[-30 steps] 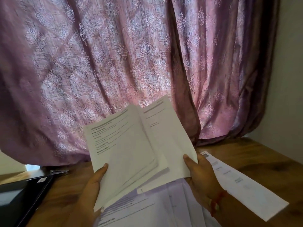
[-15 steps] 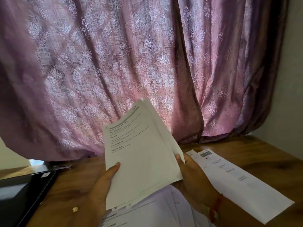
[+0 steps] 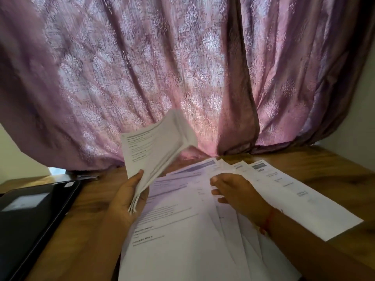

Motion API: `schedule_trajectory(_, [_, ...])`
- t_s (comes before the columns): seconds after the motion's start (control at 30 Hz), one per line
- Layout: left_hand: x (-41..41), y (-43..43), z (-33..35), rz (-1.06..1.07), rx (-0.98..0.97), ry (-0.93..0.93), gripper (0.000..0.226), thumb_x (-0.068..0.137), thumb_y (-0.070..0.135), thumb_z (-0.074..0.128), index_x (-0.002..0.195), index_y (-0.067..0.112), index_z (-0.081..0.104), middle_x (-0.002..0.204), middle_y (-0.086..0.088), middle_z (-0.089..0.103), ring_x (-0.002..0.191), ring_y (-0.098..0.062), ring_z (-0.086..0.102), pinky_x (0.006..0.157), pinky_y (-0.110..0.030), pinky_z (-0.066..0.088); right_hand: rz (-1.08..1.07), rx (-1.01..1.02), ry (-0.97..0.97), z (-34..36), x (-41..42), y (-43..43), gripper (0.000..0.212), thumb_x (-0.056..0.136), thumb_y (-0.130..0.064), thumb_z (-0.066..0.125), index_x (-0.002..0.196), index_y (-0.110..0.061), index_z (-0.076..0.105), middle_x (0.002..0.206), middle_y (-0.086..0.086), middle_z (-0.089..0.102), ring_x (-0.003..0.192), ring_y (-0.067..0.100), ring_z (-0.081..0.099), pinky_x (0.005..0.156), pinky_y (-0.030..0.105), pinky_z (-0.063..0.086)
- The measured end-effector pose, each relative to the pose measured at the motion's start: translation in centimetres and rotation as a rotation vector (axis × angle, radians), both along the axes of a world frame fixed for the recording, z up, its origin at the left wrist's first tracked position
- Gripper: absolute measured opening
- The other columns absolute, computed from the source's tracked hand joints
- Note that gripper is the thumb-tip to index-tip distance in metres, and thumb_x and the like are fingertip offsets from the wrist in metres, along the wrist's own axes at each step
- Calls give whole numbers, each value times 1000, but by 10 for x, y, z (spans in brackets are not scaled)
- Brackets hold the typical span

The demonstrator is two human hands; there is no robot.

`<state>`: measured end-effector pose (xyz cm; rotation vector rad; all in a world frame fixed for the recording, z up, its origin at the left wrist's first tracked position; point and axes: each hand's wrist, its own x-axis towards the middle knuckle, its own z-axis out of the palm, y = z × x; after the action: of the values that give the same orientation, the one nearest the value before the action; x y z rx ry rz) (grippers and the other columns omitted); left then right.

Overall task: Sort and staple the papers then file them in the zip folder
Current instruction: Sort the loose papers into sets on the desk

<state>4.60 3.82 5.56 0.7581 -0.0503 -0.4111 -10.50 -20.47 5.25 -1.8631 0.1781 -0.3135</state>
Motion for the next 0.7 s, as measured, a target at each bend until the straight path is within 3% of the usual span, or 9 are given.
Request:
schedule_trajectory(0.07, [0, 4, -1, -12, -64, 2, 43, 97, 9, 64, 138, 1, 57, 141, -27, 56, 90, -21, 75, 56, -23, 61, -71, -471, 25, -11, 3, 6, 27, 97, -40, 53, 110, -20, 68, 116, -4, 68, 102, 9, 61, 99, 33, 50])
schedule_trajectory(0.1, [-1, 4, -1, -8, -93, -2, 40, 99, 7, 58, 138, 0, 56, 136, -24, 60, 83, -19, 76, 53, -19, 58, -49, -574, 44, -13, 3, 12, 31, 97, -42, 54, 113, -20, 68, 117, -5, 67, 105, 9, 60, 103, 30, 47])
schedule_trajectory(0.17, [-5, 3, -1, -7, -117, -38, 37, 101, 6, 52, 138, 0, 55, 130, -20, 64, 78, -18, 76, 50, -18, 57, 21, -675, 97, -16, 1, 20, 44, 94, -51, 53, 126, -22, 63, 130, -6, 62, 117, 10, 55, 106, 25, 40])
schedule_trajectory(0.3, [-6, 4, -3, 21, -86, -55, 39, 102, 7, 53, 140, 0, 54, 135, -23, 60, 71, -18, 76, 49, -19, 56, 72, -894, 172, -26, 4, 29, 66, 86, -71, 47, 135, -28, 56, 142, -7, 53, 129, 13, 47, 109, 29, 33])
schedule_trajectory(0.43, [-6, 5, -2, 7, -88, -66, 29, 102, 5, 52, 129, 0, 60, 104, -17, 75, 68, -18, 75, 49, -19, 56, 73, -964, 223, -26, 5, 25, 72, 87, -76, 36, 133, -26, 58, 137, -3, 57, 124, 17, 51, 110, 31, 36])
schedule_trajectory(0.5, [-6, 6, -3, 4, -64, -73, 28, 101, 6, 54, 127, 0, 62, 106, -17, 75, 73, -19, 76, 49, -20, 57, 99, -940, 201, -26, 5, 23, 73, 90, -73, 28, 130, -22, 61, 131, -2, 62, 119, 15, 55, 108, 28, 38])
schedule_trajectory(0.6, [-3, 5, -7, 1, -18, -51, 31, 98, 9, 59, 128, 1, 63, 123, -19, 70, 91, -24, 74, 65, -28, 63, 72, -904, 171, -26, 7, 22, 44, 101, -42, 44, 141, -24, 52, 142, -2, 55, 130, 17, 51, 112, 29, 33])
schedule_trajectory(0.63, [-2, 5, -9, 6, -7, -41, 29, 98, 9, 59, 125, 2, 65, 121, -18, 71, 90, -24, 74, 71, -28, 62, 44, -883, 170, -26, 8, 22, 45, 101, -39, 48, 144, -25, 47, 146, -2, 51, 133, 18, 48, 113, 29, 32])
schedule_trajectory(0.7, [-2, 4, -14, 12, 25, -23, 24, 97, 10, 61, 120, 4, 67, 110, -15, 76, 81, -21, 76, 67, -25, 60, -23, -853, 208, -24, 12, 21, 52, 98, -39, 54, 147, -25, 41, 150, -1, 45, 137, 19, 43, 114, 31, 30])
